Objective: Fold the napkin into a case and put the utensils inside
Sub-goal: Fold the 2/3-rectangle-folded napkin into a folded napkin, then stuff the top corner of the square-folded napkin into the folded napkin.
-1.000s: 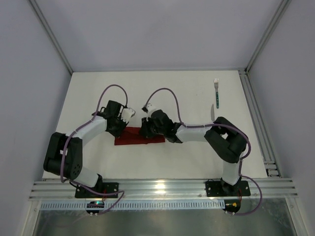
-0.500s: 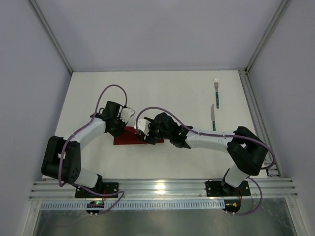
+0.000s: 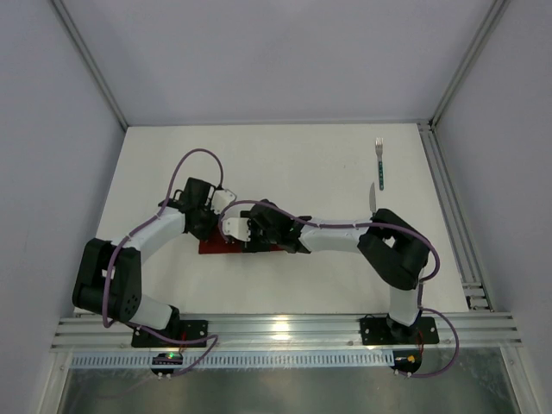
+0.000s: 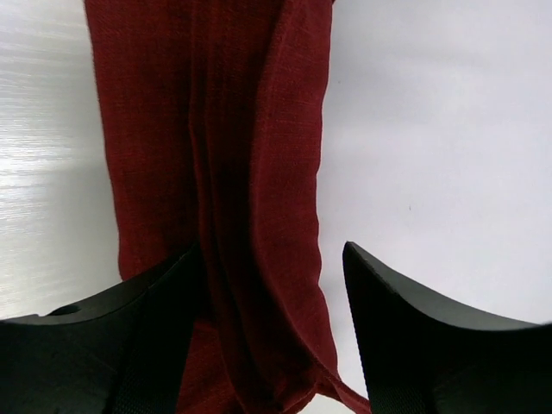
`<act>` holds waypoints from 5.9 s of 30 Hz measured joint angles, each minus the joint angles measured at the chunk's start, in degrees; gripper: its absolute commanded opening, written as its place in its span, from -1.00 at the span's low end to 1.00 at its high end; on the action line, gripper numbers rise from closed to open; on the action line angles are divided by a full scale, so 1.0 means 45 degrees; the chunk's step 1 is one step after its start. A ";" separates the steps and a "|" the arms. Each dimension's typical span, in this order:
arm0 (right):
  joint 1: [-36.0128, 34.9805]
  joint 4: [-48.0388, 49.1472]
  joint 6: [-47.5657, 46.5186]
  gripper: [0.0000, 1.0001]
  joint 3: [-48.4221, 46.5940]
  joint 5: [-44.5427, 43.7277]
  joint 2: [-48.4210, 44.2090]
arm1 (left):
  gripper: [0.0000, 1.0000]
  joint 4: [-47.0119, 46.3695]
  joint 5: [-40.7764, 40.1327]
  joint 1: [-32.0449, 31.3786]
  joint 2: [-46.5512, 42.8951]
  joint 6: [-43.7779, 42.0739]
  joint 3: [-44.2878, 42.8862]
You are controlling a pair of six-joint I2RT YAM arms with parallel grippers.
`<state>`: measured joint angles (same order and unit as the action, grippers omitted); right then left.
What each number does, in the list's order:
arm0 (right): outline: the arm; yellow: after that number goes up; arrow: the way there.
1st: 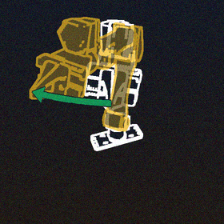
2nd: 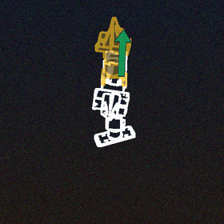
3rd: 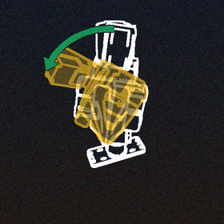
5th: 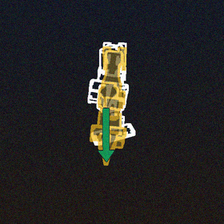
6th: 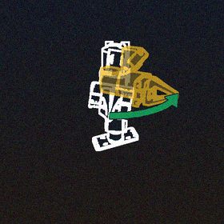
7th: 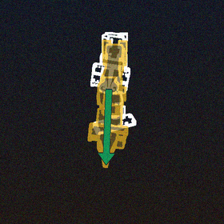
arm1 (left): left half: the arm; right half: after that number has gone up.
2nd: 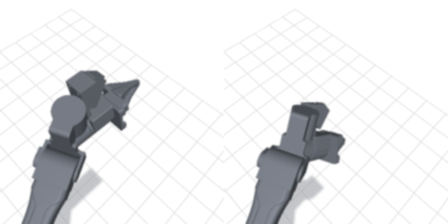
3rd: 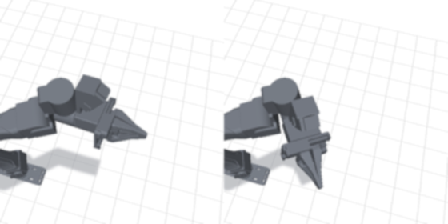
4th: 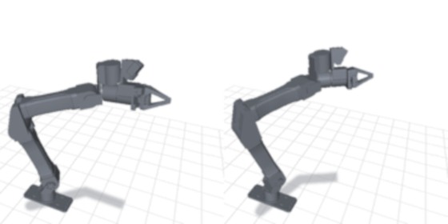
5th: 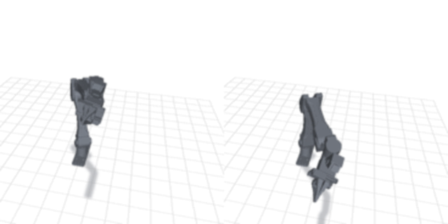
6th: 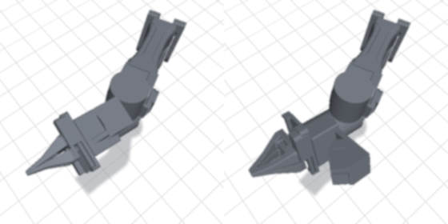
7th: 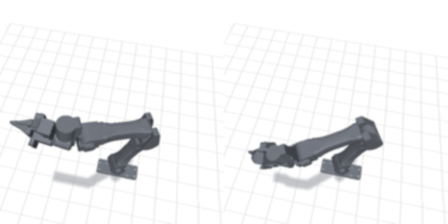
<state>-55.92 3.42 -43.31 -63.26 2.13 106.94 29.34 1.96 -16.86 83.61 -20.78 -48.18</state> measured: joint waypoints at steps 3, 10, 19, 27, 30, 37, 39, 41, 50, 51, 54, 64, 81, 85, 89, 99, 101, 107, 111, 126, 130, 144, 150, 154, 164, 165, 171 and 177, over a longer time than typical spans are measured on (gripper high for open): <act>0.0000 -0.0204 -0.0015 0.20 -0.0277 -0.0423 0.0335 | -1.00 0.0000 0.0000 0.0000 0.0000 -0.0092 0.0010; 0.0000 -0.0583 0.0194 -0.58 -0.0325 -0.0573 0.0418 | -0.94 0.0015 0.0039 0.0000 0.0000 -0.0107 0.0010; -0.0374 -0.0039 0.1938 -0.92 0.0112 -0.1413 0.0350 | -0.14 0.1234 0.1341 0.0350 -0.0816 -0.0486 -0.0107; -0.0437 0.0199 0.4129 -0.92 0.0131 -0.1651 0.0359 | -0.45 0.3376 0.3444 0.2419 -0.3079 -0.0641 -0.1569; -0.0413 0.0311 0.4755 -0.92 0.0131 -0.1540 0.0442 | -0.44 0.3691 0.4600 0.2691 -0.3677 -0.0957 -0.1515; 0.0019 0.0685 0.6135 -0.92 0.0340 -0.0510 0.0491 | -0.24 0.2671 0.5809 0.2472 -0.5775 -0.3521 0.1739; 0.0180 0.0850 0.6484 -0.92 0.0447 -0.0160 0.0491 | -0.08 0.2234 0.5843 0.2404 -0.5814 -0.4512 0.2710; 0.0296 0.0962 0.6751 -0.92 0.0481 0.0092 0.0491 | 0.07 0.1559 0.5877 0.2385 -0.5945 -0.5581 0.3560; 0.0340 0.1219 0.7422 -0.92 0.0539 0.0733 0.0491 | 0.11 -0.2074 0.5872 0.2356 -0.6237 -0.7985 0.5571; 0.0340 0.1234 0.7431 -0.92 0.0544 0.0763 0.0491 | 0.07 -0.2327 0.5858 0.2356 -0.6212 -0.8189 0.5717; 0.0345 0.1287 0.7431 -0.93 0.0573 0.0889 0.0491 | -0.15 -0.2662 0.5829 0.2356 -0.5843 -0.8801 0.5926; 0.0257 0.1423 0.7431 -0.92 0.0763 0.0690 0.0340 | -0.33 -0.2433 0.5814 0.2356 -0.5625 -0.9753 0.5931; -0.1370 0.1909 0.7431 -0.92 0.1705 -0.1117 -0.0583 | -0.50 -0.3342 0.5236 0.2356 -0.5688 -0.8684 0.6125; -0.1389 0.2118 0.7878 -0.92 0.1724 -0.1151 -0.0049 | -0.57 -0.2749 0.5163 0.2370 -0.5727 -0.8204 0.5829; -0.1379 0.2351 0.8330 -0.92 0.1739 -0.1185 0.0005 | -0.57 -0.1321 0.5406 0.2982 -0.5931 -0.8160 0.4911; -0.0816 0.2297 0.9097 -0.93 0.1515 -0.0899 0.0165 | -0.40 0.1248 0.6411 0.4017 -0.5824 -1.0428 0.3774; -0.0544 0.2273 0.9165 -0.92 0.1409 -0.0646 0.0233 | -0.37 0.0952 0.6324 0.4027 -0.5741 -1.0710 0.4299; 0.0000 0.2011 0.9078 -0.93 0.1166 -0.0155 0.0301 | -0.32 -0.0238 0.6256 0.4027 -0.5435 -1.0890 0.4663; 0.0000 0.1739 0.8898 -0.92 0.0952 -0.0097 0.0389 | -0.34 -0.0806 0.6256 0.4002 -0.4731 -1.1176 0.4663; 0.0000 0.0588 0.8340 -0.93 0.0209 -0.0291 0.0495 | -1.00 -0.1787 0.5659 0.3230 -0.3764 -1.1628 0.4915; -0.0073 0.0151 0.8048 -0.92 -0.0087 -0.0797 0.0495 | -1.00 -0.2200 0.5542 0.3143 -0.3730 -1.1103 0.4925; -0.0928 -0.0495 0.7815 -0.91 -0.0262 -0.1705 0.0291 | -1.00 -0.3084 0.4716 0.2628 -0.3123 -0.9345 0.4687; -0.1088 -0.0476 0.8218 -0.91 -0.0185 -0.1831 0.0170 | -1.00 -0.3385 0.4575 0.2579 -0.3002 -0.8840 0.4658; -0.1185 -0.0403 0.8665 -0.91 -0.0136 -0.1919 -0.0044 | -1.00 -0.3429 0.4541 0.2569 -0.2997 -0.8738 0.4658; -0.1224 0.0306 1.0399 -0.92 0.0573 -0.1549 -0.0597 | -1.00 -0.3473 0.4512 0.2550 -0.3002 -0.8519 0.4658; -0.1234 0.0306 1.0525 -0.91 0.0641 -0.1506 -0.0539 | -1.00 -0.3483 0.4507 0.2550 -0.2997 -0.8500 0.4663; -0.1404 0.0563 1.1026 -0.92 0.0661 -0.1389 0.0126 | -1.00 -0.3512 0.4473 0.2531 -0.2997 -0.8417 0.4663; -0.1443 0.0816 1.1370 -0.92 0.0641 -0.1545 0.0408 | -0.64 -0.3191 0.4469 0.2531 -0.3167 -0.8179 0.4600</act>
<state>-62.41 7.09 7.86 -60.38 -4.82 108.77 14.98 22.06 -5.48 69.36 -57.58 -27.49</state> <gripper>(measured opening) 0.058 0.112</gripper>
